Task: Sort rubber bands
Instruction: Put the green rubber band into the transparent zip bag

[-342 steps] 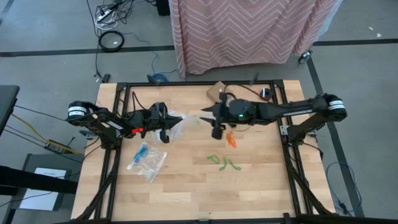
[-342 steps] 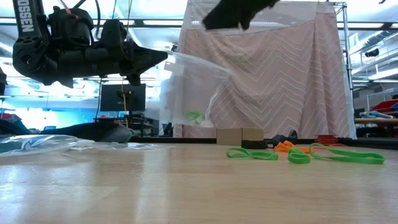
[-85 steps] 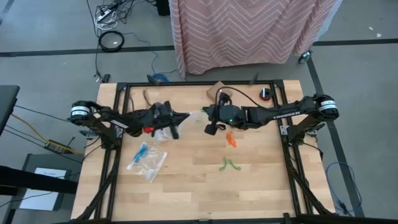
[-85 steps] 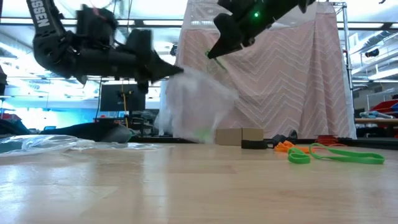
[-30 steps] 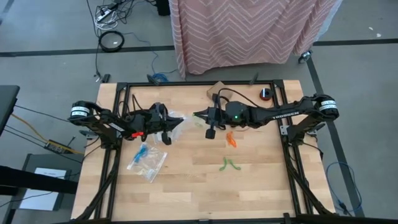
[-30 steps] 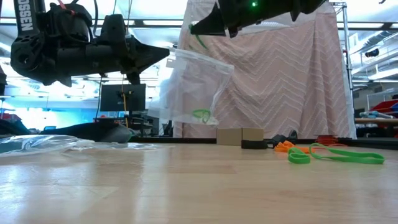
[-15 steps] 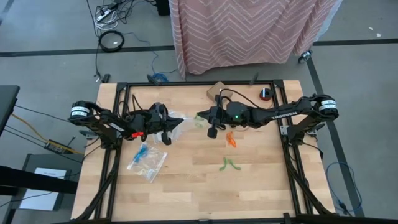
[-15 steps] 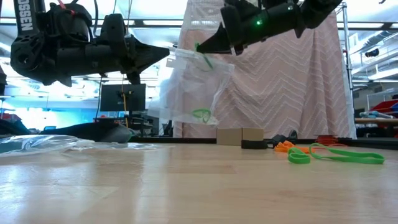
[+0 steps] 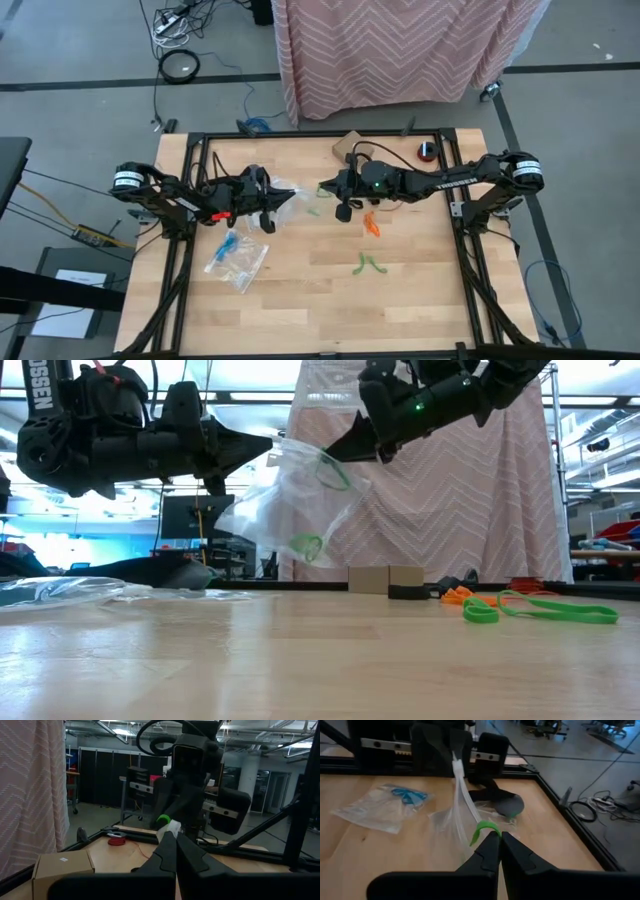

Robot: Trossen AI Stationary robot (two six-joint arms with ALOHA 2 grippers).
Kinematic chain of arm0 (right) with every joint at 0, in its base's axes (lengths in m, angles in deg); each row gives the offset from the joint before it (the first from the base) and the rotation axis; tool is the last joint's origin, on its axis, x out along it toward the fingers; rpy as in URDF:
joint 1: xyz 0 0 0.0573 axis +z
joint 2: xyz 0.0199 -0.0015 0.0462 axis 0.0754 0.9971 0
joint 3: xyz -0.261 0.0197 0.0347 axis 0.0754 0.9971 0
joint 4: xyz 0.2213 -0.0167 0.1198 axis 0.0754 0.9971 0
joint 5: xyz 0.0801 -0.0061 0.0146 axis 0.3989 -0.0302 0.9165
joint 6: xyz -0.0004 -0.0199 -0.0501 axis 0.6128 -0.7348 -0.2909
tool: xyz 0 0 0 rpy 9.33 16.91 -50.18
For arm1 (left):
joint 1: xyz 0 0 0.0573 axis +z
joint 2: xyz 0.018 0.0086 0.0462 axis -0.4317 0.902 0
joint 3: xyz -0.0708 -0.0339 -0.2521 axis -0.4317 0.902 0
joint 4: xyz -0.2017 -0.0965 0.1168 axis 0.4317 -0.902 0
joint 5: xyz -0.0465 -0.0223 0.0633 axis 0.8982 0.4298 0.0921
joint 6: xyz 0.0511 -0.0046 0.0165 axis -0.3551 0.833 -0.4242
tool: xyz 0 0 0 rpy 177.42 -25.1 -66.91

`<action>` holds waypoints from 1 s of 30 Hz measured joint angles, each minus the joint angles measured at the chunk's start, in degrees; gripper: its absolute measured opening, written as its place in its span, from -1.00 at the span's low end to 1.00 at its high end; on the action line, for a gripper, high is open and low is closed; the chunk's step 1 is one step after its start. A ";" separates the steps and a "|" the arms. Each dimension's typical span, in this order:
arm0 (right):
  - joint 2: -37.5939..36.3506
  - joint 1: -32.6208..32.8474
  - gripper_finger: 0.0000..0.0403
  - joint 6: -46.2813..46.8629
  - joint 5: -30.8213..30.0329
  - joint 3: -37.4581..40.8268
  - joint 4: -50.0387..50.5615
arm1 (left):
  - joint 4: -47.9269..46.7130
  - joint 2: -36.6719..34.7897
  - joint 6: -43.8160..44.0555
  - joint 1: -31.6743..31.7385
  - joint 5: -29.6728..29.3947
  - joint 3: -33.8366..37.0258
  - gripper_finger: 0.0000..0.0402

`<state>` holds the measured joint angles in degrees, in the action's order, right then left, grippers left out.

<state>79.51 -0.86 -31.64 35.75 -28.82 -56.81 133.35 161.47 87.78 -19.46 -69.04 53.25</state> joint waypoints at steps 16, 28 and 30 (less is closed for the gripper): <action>-1.16 0.22 -0.44 1.70 1.82 -0.04 0.49 | 0.04 0.00 -0.22 0.09 -0.12 0.00 -0.98; -3.68 -0.17 -0.39 3.06 1.34 -1.20 11.11 | 0.02 0.00 -1.66 0.26 -0.60 -0.57 -0.98; -4.97 -0.26 -0.38 3.08 1.34 -2.11 14.46 | 0.00 0.00 -1.68 0.26 -0.94 -0.57 -0.98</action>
<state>74.54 -1.12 -28.56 37.09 -30.93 -42.35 133.35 161.47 86.09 -19.20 -69.97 52.68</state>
